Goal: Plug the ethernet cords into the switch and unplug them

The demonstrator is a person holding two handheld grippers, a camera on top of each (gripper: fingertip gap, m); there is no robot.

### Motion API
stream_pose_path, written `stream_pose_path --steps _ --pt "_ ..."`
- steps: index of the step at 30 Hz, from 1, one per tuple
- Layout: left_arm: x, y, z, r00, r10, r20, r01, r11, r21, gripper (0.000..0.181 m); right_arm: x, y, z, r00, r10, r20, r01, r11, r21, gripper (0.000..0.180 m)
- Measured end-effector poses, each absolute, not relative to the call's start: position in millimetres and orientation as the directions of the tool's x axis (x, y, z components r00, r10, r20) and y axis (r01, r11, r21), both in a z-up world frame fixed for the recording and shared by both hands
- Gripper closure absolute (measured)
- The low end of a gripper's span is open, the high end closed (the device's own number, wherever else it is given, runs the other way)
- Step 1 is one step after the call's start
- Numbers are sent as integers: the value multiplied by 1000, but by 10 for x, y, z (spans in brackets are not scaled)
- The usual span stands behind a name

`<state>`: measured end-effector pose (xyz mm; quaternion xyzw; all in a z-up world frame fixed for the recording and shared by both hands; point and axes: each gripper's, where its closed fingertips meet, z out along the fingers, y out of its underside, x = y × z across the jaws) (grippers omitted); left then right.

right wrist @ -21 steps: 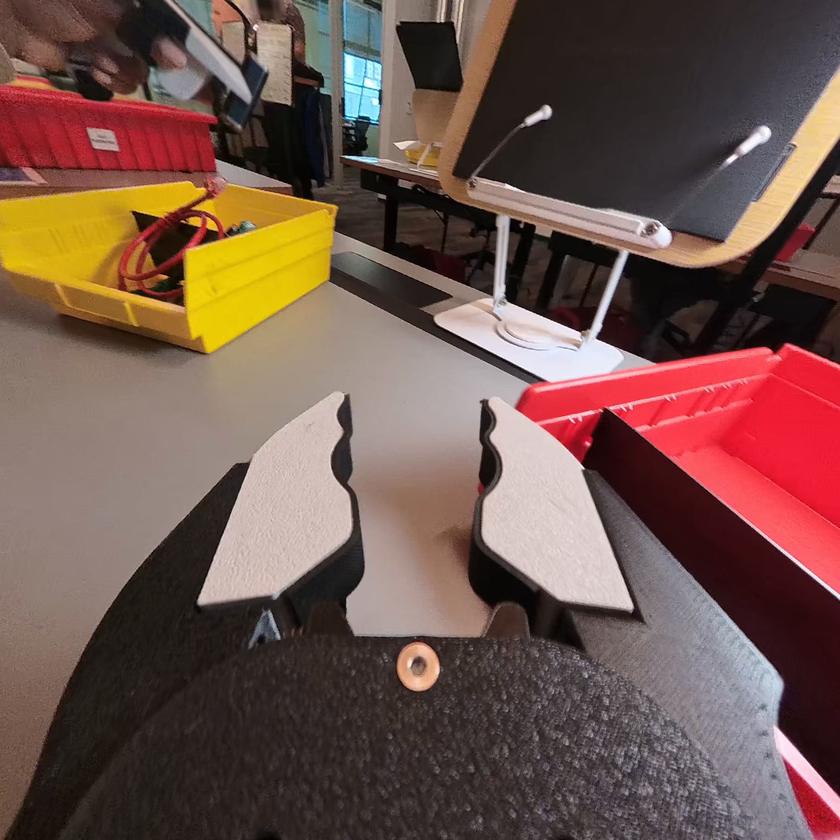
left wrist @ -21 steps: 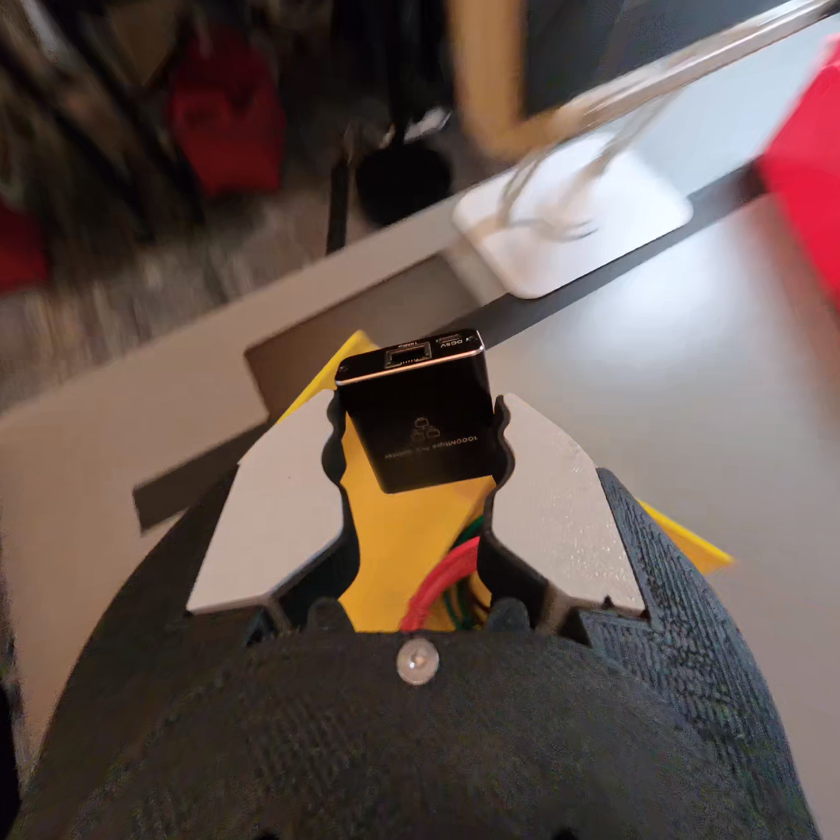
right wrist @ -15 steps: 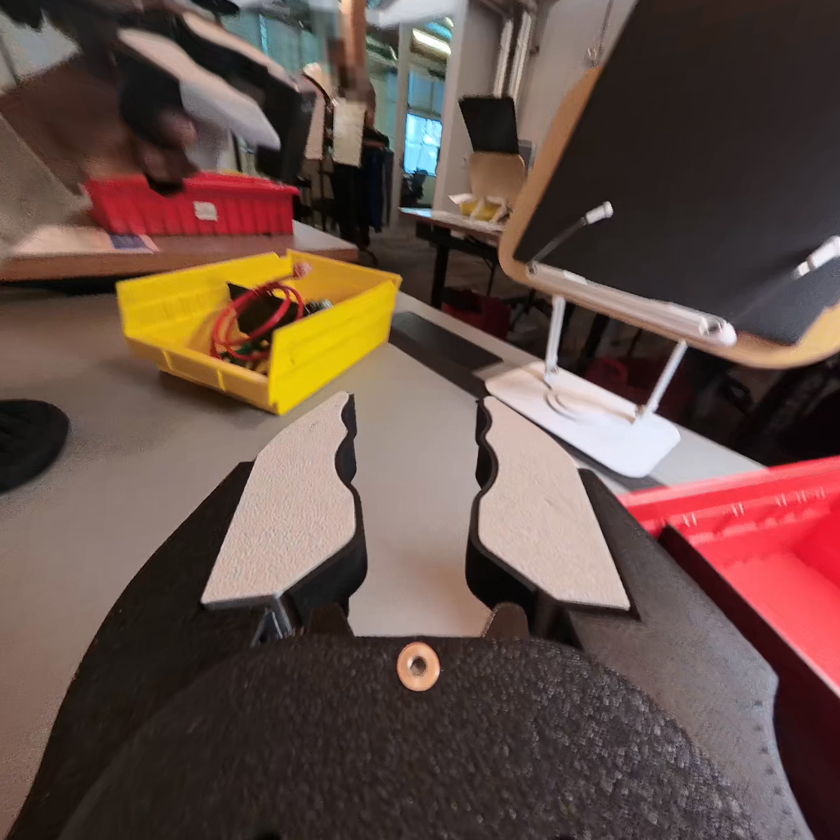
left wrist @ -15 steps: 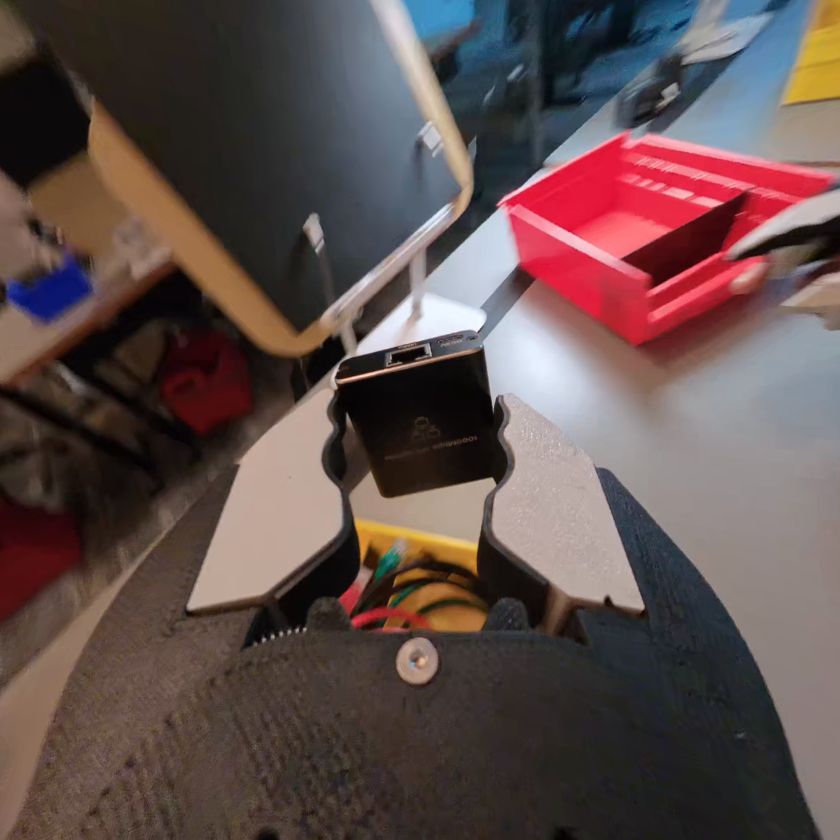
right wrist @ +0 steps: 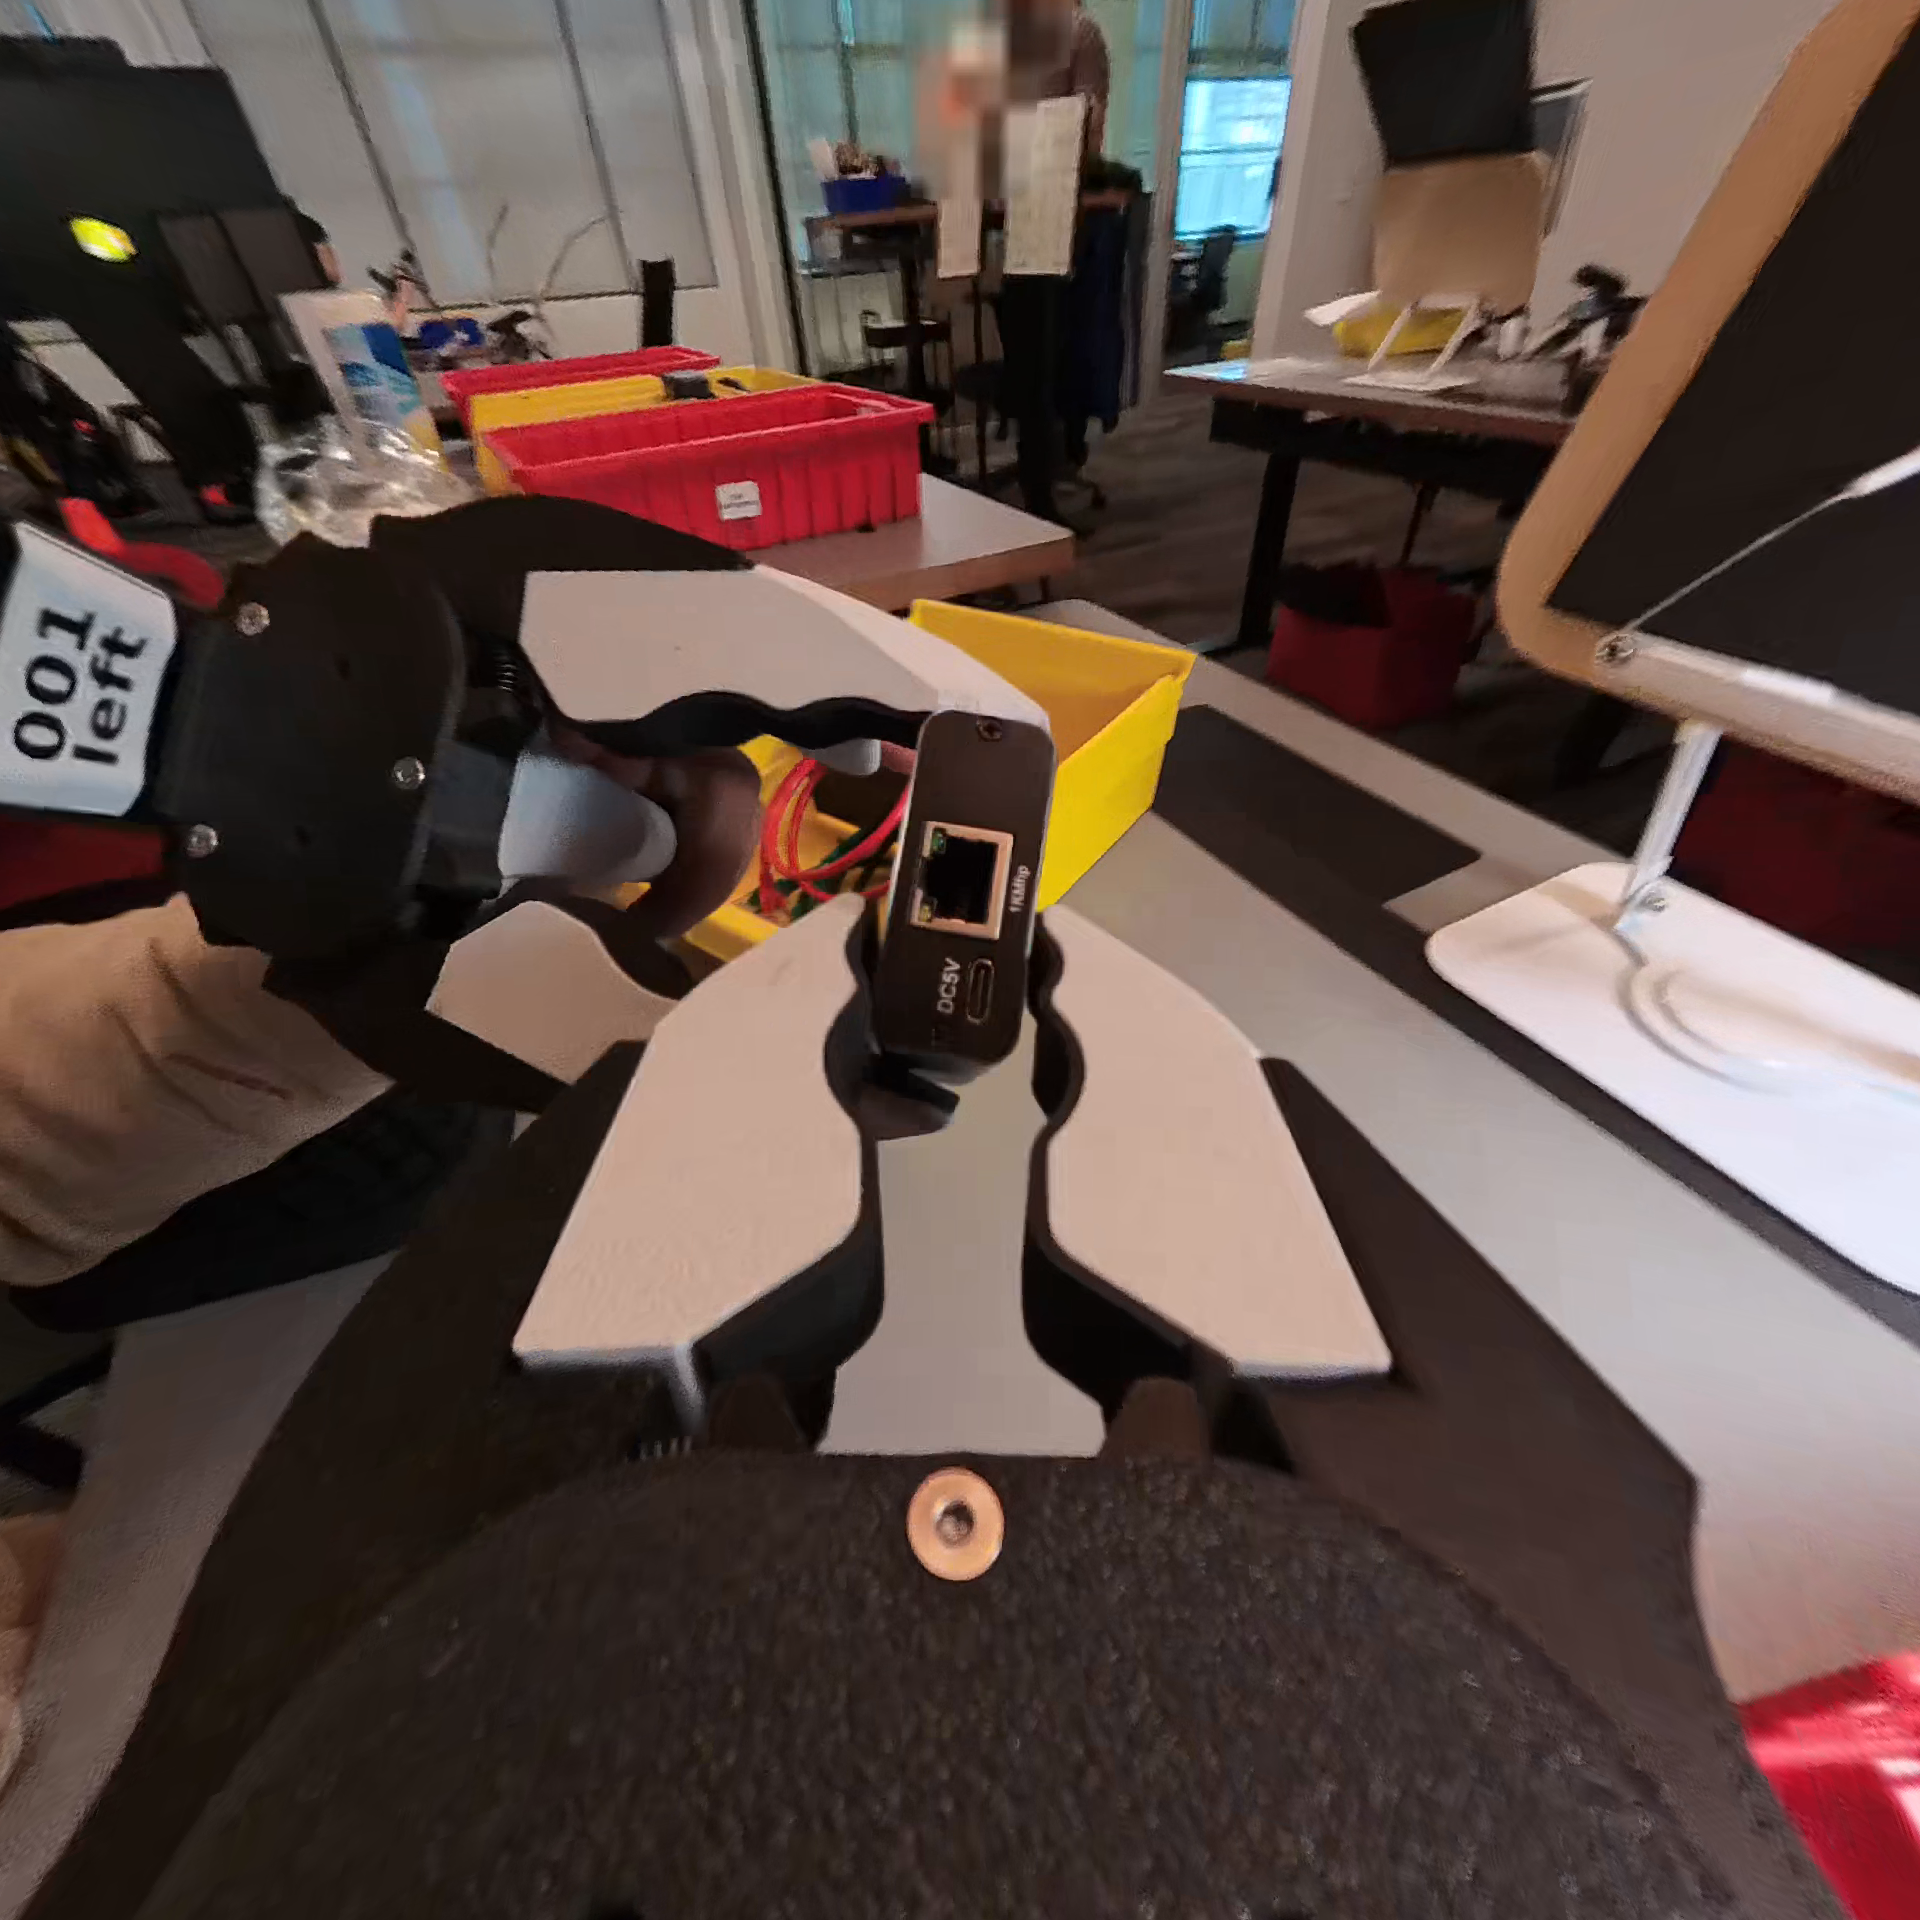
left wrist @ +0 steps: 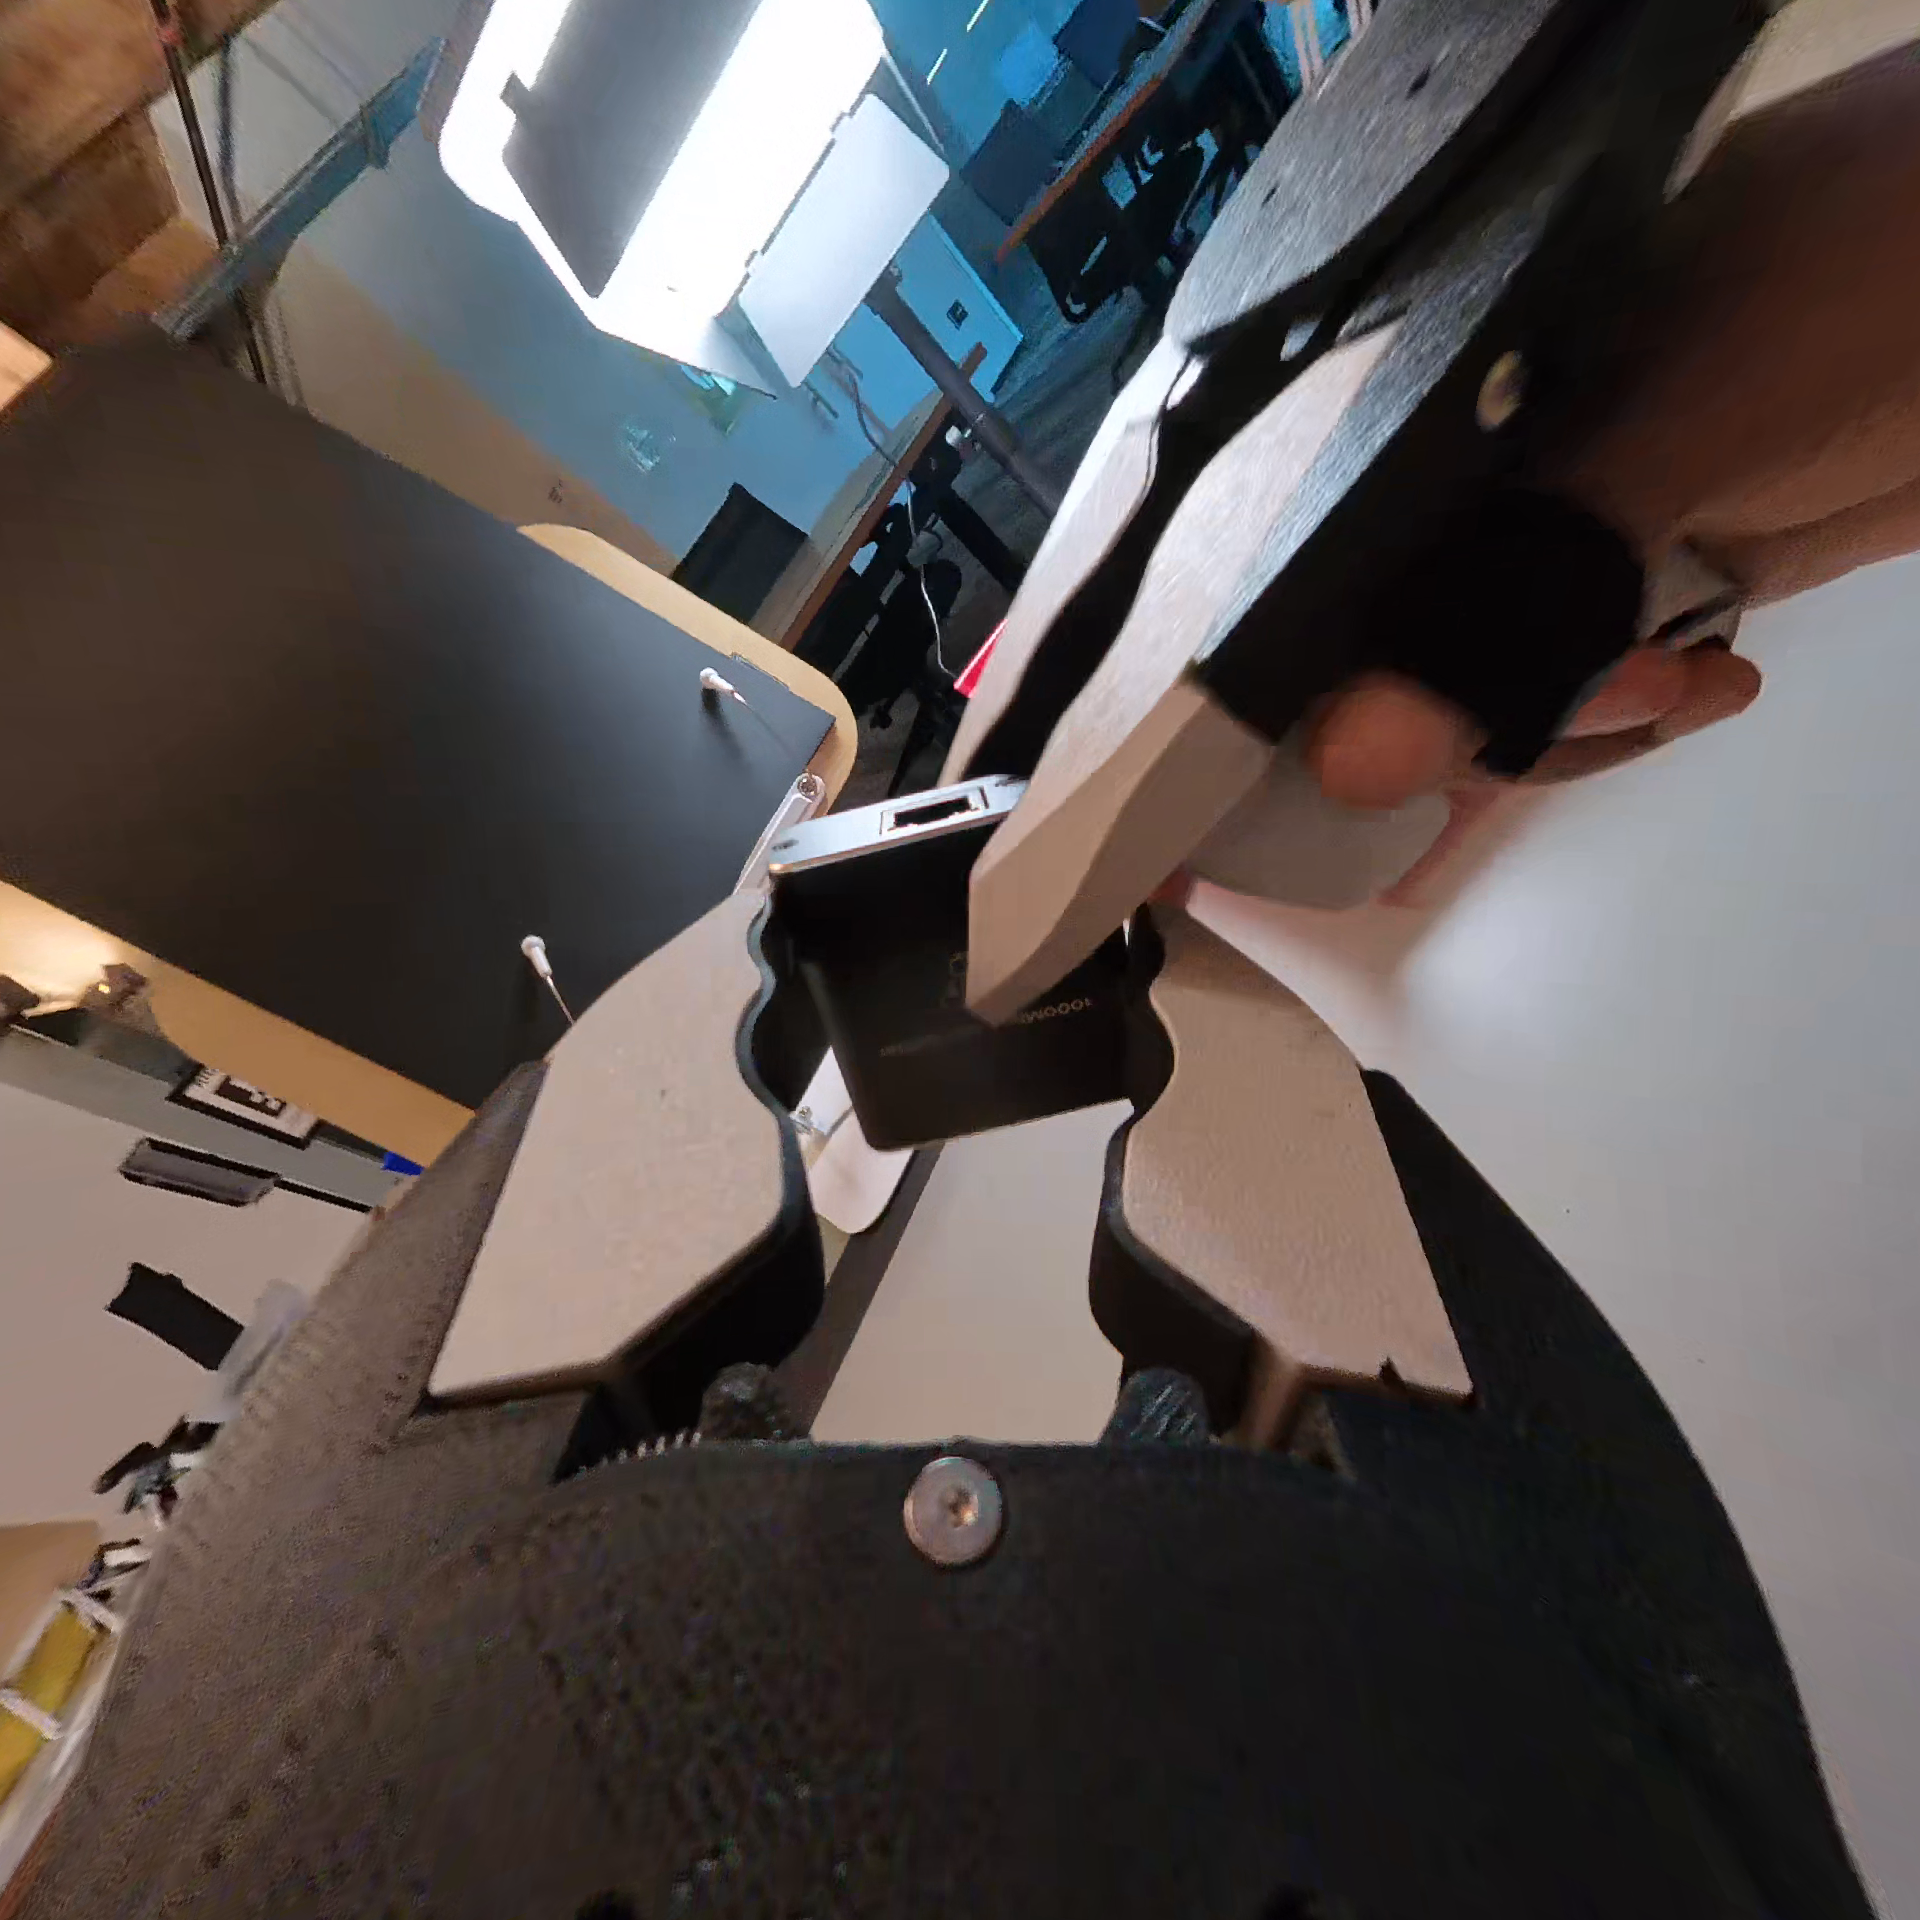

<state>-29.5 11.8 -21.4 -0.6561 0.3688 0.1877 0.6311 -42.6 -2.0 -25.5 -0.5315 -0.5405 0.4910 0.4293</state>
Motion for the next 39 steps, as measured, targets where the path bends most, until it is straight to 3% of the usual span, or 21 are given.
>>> stream_pose_path --steps 6,11,15,21,27,35,39 --pt "-232 75 -274 685 -311 -658 -668 93 -739 116 -327 23 -219 -227 904 -362 164 -331 -929 155" --pt "-154 -66 -215 746 -522 -413 -423 108 -900 108 2 -45 178 -549 564 -617 201 -627 -752 156" --pt "-44 -225 -107 689 -617 -380 -342 185 -921 110 167 -309 242 -697 357 -622 316 -625 -713 155" --pt "244 -637 -134 473 -829 -299 -281 180 -943 105 225 -730 -21 -741 221 -634 489 -469 -735 155" --pt "315 -676 -233 435 -828 -352 -348 206 -914 110 216 -798 -198 -728 148 -670 556 -445 -702 156" --pt "357 -707 -277 400 -865 -304 -306 186 -934 110 213 -830 -242 -725 104 -681 575 -452 -682 156" --pt "235 -557 -133 485 -860 -158 -135 105 -985 110 57 -605 -114 -732 289 -618 409 -540 -736 149"
